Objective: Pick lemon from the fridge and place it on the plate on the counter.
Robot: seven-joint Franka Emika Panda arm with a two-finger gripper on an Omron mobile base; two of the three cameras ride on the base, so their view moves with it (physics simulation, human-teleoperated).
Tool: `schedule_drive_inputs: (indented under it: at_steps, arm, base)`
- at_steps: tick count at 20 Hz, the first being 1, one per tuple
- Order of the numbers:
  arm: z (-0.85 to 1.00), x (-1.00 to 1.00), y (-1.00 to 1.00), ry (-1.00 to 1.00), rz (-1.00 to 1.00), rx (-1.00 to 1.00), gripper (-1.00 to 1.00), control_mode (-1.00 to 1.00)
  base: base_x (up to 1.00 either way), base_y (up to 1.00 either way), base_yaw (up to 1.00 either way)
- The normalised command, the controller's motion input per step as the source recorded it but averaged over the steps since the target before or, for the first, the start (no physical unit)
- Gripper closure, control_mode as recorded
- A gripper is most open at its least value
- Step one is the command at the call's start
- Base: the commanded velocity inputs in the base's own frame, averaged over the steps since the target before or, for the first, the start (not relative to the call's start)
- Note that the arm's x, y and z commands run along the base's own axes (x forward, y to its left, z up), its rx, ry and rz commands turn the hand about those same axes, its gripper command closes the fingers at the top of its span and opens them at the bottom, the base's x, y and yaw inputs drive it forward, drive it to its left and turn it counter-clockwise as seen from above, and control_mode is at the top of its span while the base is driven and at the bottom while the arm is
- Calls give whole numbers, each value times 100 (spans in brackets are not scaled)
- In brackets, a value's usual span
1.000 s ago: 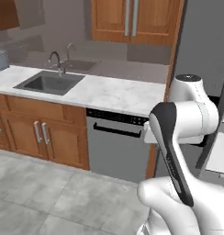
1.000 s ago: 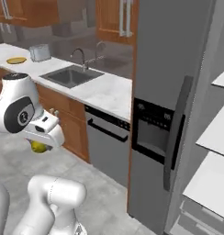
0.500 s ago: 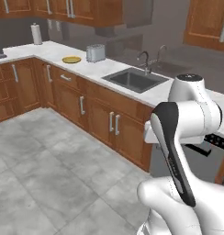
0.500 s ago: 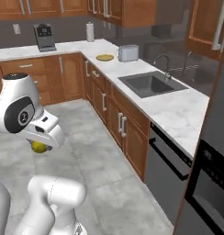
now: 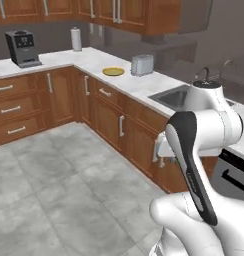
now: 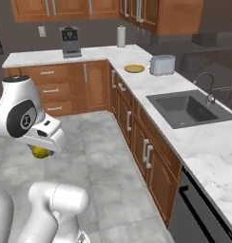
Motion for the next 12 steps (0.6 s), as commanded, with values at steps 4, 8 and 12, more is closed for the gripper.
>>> schedule_drive_inputs:
  at_steps: [4,8,12]
  arm:
    - [0,0,0,0,0,0,100,100]
    - [0,0,0,0,0,0,100,100]
    - [0,0,0,0,0,0,100,100]
  base:
    - [100,22,11]
    - [100,44,4]
    - [100,62,0]
